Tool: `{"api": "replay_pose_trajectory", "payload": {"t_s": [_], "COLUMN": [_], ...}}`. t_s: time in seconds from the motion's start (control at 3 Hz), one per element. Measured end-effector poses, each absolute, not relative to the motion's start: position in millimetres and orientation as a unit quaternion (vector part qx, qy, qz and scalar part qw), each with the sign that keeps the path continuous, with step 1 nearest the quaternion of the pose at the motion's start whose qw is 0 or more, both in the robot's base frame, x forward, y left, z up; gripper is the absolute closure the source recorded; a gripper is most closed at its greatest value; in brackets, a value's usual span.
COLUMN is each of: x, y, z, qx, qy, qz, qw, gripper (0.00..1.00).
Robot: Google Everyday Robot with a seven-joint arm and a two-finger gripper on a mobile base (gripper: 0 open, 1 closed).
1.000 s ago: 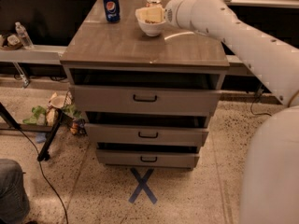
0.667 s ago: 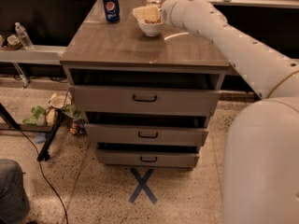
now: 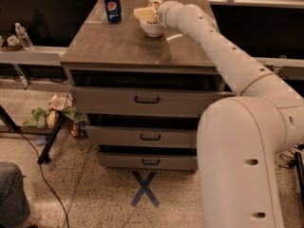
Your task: Pick orange can from white bowl and place on counter
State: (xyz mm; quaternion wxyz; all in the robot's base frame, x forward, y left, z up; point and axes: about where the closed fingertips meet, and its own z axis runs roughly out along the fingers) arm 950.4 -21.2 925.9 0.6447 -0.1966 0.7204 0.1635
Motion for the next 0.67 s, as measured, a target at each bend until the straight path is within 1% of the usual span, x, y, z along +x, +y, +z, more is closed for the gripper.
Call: {"api": "replay_pose_trajectory", "payload": {"t_s": [0.33,0.67], "x": [955.9,954.1], "y": [-17.1,-18.4], "z": [921.4,940.1], "qx": [-0.198,-0.2], "qy": [0.72,0.704], "qz": [0.173,0.182], "qw": [0.642,0.657], "gripper": [0.39,0.71]}}
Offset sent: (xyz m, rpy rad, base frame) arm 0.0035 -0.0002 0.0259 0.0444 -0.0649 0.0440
